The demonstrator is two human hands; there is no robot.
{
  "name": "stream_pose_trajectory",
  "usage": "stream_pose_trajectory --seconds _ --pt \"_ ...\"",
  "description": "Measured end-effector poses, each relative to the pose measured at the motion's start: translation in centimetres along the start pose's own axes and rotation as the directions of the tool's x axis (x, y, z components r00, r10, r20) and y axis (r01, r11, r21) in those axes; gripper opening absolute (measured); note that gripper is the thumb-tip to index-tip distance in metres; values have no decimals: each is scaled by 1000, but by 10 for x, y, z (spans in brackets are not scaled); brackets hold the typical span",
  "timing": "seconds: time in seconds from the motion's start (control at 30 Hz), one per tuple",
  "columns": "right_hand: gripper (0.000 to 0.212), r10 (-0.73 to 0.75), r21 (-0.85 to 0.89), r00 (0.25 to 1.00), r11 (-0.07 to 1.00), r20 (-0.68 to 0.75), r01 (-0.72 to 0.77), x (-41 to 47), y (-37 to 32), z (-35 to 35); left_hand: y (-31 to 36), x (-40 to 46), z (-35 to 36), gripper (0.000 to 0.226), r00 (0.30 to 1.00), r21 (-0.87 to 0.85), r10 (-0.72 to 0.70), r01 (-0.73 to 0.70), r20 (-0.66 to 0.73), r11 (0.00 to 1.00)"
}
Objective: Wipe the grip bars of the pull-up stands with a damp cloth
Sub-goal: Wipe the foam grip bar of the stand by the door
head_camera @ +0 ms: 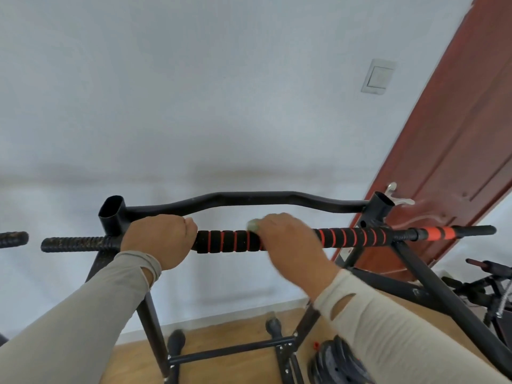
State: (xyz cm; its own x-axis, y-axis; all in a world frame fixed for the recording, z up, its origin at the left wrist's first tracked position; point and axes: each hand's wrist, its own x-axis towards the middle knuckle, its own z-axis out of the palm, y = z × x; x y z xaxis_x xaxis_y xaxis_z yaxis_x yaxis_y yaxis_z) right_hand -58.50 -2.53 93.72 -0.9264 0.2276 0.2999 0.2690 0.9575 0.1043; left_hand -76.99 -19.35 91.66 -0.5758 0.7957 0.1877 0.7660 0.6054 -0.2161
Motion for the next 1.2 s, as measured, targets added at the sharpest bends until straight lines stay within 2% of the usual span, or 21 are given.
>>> stream_pose_trajectory --seconds 0.1,0.17,0.23,0.3,0.37,0.43,0.5,0.57,0.63,0.67,0.73,0.8,0.87,0.97,1.07,1.13,1.2 --pt "36 227 -210 964 958 139 -195 -27 62 -17 -3 2 5 32 1000 28 -17 17 8 999" --pt "31 328 -295 940 911 95 -288 -42 88 -25 -1 1 7 31 999 11 -27 28 -30 1000" --pt "16 373 -278 927 896 47 -346 -42 82 -28 -2 1 9 31 999 2 -35 35 -34 999" --pt "16 344 -183 939 925 32 -332 -30 54 -22 -4 3 9 41 995 -79 -93 91 -21 993" --pt "8 268 -125 963 957 43 -261 -11 12 -12 -2 3 9 41 995 -83 -94 91 -40 992" --pt "22 199 0 980 980 -15 -199 7 -29 2 -2 2 10 41 995 -78 -86 82 -45 994" --pt "23 163 100 983 983 -86 -154 15 -57 10 -4 1 9 43 994 -113 -102 98 -36 989" --pt "26 88 145 991 987 -106 -72 13 -58 12 -1 0 6 35 992 -149 -110 99 -68 984" --pt "29 -22 86 999 996 -44 25 5 -38 6 -1 -1 7 29 994 -139 -86 77 -60 987" --pt "31 -25 43 1000 999 11 25 2 -23 1 -3 1 9 33 995 -130 -86 78 -56 988" --pt "31 57 -66 993 997 103 -50 -4 13 -9 -5 5 13 41 995 -113 -88 83 -40 990" --pt "19 156 -132 977 982 147 -137 -10 38 -17 -3 5 14 41 994 -116 -94 87 -54 989" --pt "6 202 -57 972 979 120 -196 -13 37 -18 -4 5 14 46 989 -154 -138 128 -51 980" --pt "10 168 86 985 983 -45 -163 -16 7 -7 -2 4 10 49 984 -173 -172 162 -48 972" --pt "15 136 169 988 978 -73 -122 -22 -2 -4 -2 3 9 43 993 -86 -107 103 -48 991" --pt "23 81 89 997 993 0 -81 -23 19 -9 -3 4 9 41 996 -62 -83 81 -23 995" --pt "21 107 -94 990 991 93 -98 -18 40 -16 -2 4 7 37 998 -46 -61 60 -8 997"
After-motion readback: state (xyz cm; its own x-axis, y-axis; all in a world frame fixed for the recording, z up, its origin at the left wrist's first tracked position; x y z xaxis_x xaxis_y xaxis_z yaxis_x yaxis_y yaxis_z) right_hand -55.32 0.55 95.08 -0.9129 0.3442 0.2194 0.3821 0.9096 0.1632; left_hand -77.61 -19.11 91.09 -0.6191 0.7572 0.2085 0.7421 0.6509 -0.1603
